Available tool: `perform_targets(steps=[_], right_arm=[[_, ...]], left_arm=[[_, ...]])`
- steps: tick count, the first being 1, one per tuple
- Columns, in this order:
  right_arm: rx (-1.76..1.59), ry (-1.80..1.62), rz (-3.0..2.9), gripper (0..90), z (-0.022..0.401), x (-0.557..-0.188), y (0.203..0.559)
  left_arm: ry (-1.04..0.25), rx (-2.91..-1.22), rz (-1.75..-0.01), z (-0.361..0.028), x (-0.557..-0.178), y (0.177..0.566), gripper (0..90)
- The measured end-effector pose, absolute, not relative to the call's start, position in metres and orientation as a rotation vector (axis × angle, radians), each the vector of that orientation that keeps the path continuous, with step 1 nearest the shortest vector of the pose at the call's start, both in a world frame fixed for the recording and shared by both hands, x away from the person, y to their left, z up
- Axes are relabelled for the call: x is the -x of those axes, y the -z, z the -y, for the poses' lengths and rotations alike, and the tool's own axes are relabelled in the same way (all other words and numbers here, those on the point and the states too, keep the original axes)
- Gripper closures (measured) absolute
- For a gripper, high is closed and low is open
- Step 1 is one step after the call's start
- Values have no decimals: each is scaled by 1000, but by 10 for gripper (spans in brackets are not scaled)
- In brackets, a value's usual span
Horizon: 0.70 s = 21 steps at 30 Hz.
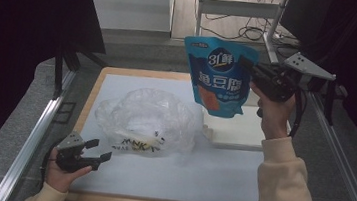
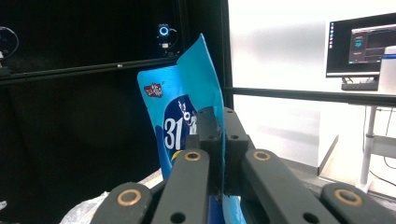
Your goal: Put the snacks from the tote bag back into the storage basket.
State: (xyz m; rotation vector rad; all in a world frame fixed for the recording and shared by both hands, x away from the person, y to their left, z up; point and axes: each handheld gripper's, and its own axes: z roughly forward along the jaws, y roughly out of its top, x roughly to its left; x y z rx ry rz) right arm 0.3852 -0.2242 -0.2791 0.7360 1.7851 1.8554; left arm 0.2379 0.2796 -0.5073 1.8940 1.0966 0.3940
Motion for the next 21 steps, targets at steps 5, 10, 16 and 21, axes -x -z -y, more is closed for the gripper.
perform_targets(steps=[5, 10, 16, 21], right_arm=[[-757, -1837, -1784, 889, 231, -390, 281], [-781, -1812, -1783, 889, 237, -394, 286], [-815, -1797, -1783, 888, 244, -402, 293], [-843, -1796, -1782, 889, 249, -408, 302]], left_arm=[[-394, -1895, -1097, -279, -238, 508, 266], [-395, -1895, -1097, -279, -238, 507, 266], [-393, -1895, -1100, -279, -238, 508, 266], [-394, -1897, -1100, -279, -238, 508, 266]])
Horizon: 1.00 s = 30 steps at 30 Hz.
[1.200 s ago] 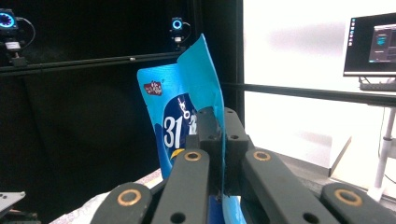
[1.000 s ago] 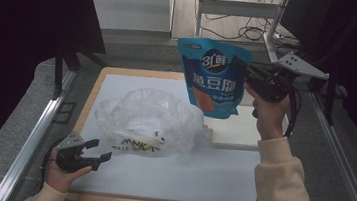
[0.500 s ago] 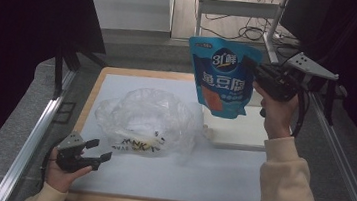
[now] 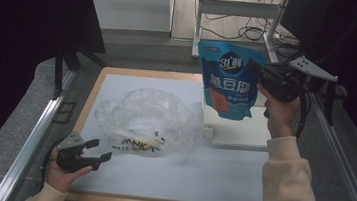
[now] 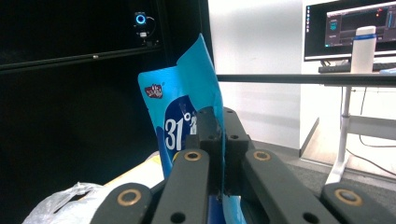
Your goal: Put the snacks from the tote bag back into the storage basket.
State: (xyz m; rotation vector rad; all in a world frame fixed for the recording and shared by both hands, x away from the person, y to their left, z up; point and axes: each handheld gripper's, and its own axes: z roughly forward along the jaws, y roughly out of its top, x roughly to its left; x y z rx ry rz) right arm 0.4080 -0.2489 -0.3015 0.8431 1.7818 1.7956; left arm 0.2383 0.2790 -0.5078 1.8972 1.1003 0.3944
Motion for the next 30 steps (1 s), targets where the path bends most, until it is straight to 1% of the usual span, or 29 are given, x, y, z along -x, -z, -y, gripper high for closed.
perform_targets(steps=[17, 30], right_arm=[[-899, -1763, -1816, 888, 254, -424, 326], [-923, -1754, -1857, 888, 250, -449, 347]], left_arm=[[-399, -1901, -1102, -279, -239, 508, 266], [-397, -1899, -1106, -279, -239, 508, 266]])
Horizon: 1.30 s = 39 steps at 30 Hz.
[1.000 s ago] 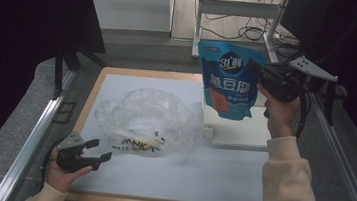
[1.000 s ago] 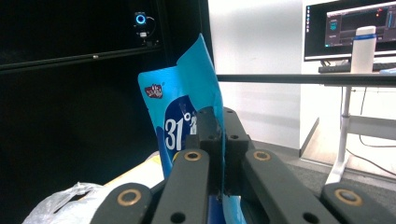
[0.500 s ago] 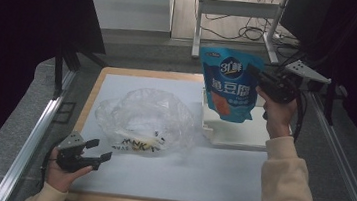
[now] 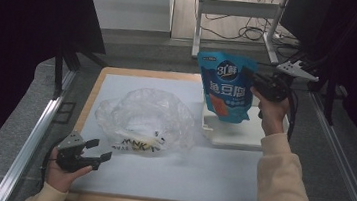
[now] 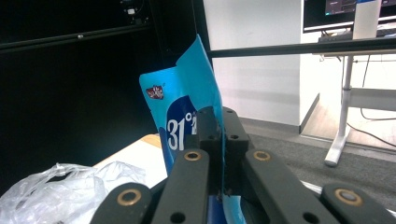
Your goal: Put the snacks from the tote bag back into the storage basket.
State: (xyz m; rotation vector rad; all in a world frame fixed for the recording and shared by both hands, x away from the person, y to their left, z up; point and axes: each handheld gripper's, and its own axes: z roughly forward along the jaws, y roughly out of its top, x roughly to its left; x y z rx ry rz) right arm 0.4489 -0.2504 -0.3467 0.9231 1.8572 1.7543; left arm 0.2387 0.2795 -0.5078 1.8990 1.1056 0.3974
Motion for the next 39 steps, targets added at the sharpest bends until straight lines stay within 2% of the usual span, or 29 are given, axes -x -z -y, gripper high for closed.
perform_targets(steps=[7, 15, 39], right_arm=[[-952, -1734, -1902, 886, 251, -468, 361], [-1018, -1733, -1890, 874, 274, -483, 374], [-1046, -1616, -1868, 802, 290, -488, 375]], left_arm=[[-408, -1907, -1106, -279, -239, 508, 266], [-411, -1908, -1106, -279, -239, 508, 266], [-411, -1906, -1103, -279, -238, 508, 265]])
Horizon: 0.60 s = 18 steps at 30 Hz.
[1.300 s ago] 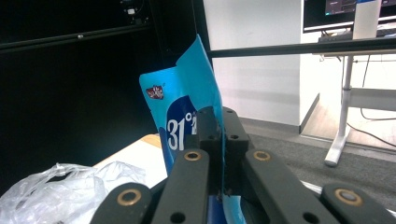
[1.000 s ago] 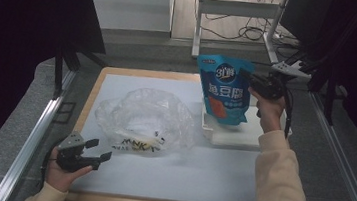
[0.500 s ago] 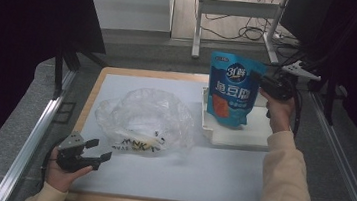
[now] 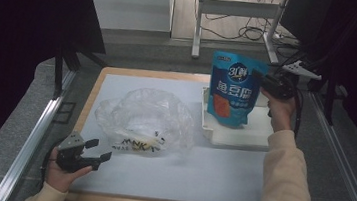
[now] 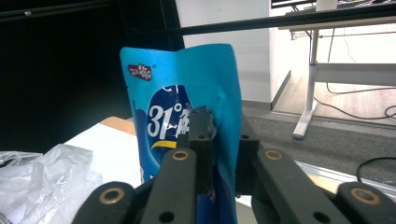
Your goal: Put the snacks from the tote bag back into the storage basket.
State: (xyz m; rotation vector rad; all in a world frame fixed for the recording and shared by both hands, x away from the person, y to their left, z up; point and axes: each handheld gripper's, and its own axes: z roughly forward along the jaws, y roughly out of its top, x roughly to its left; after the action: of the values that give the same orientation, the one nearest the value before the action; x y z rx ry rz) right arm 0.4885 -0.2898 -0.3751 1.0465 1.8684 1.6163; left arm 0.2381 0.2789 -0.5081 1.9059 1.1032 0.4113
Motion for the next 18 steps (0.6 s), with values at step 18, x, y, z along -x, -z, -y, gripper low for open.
perform_targets(steps=[18], right_arm=[[-1079, -1562, -1853, 641, 300, -469, 373]], left_arm=[[-409, -1903, -1100, -277, -237, 507, 265]])
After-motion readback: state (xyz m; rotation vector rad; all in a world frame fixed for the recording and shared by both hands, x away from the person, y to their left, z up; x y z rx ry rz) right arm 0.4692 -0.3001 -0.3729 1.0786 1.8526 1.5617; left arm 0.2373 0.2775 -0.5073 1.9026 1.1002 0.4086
